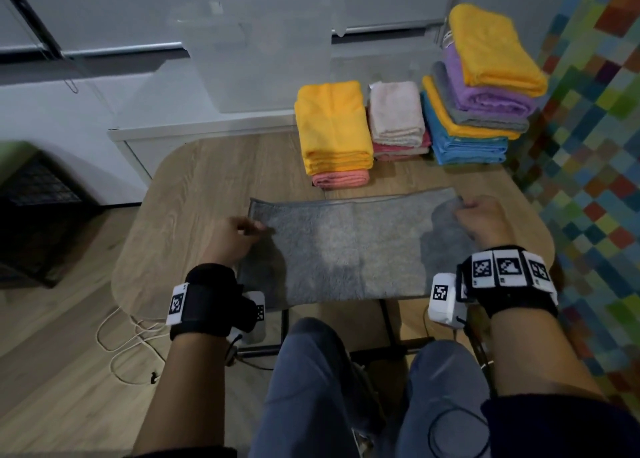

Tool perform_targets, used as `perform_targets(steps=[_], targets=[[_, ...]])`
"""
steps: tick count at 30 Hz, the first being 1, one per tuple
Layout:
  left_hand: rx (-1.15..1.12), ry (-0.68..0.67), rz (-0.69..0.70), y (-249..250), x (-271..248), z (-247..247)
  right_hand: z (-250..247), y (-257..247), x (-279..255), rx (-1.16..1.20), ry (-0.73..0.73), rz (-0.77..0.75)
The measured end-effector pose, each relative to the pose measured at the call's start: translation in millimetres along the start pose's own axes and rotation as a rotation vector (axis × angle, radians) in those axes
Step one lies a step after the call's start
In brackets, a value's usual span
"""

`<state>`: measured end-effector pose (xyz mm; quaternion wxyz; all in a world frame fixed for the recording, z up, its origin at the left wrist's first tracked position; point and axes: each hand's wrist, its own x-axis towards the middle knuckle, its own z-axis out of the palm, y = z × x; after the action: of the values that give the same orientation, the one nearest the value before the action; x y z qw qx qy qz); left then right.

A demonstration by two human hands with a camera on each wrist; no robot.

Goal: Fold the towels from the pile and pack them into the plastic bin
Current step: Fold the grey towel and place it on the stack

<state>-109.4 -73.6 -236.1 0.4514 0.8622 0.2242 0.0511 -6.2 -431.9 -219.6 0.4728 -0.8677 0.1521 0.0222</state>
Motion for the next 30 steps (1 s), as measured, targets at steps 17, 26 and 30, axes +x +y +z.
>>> perform_targets(steps=[17, 26, 30], targets=[[0.645, 0.129, 0.197, 32, -33, 4, 5, -26, -33, -0.525, 0.165, -0.283], [0.671, -0.220, 0.244, 40, -62, 90, 97, -9, -74, -0.762, -0.453, -0.650], [0.724, -0.079, 0.200, 6, -55, 63, 57, 16, -45, -0.775, -0.249, -0.512]])
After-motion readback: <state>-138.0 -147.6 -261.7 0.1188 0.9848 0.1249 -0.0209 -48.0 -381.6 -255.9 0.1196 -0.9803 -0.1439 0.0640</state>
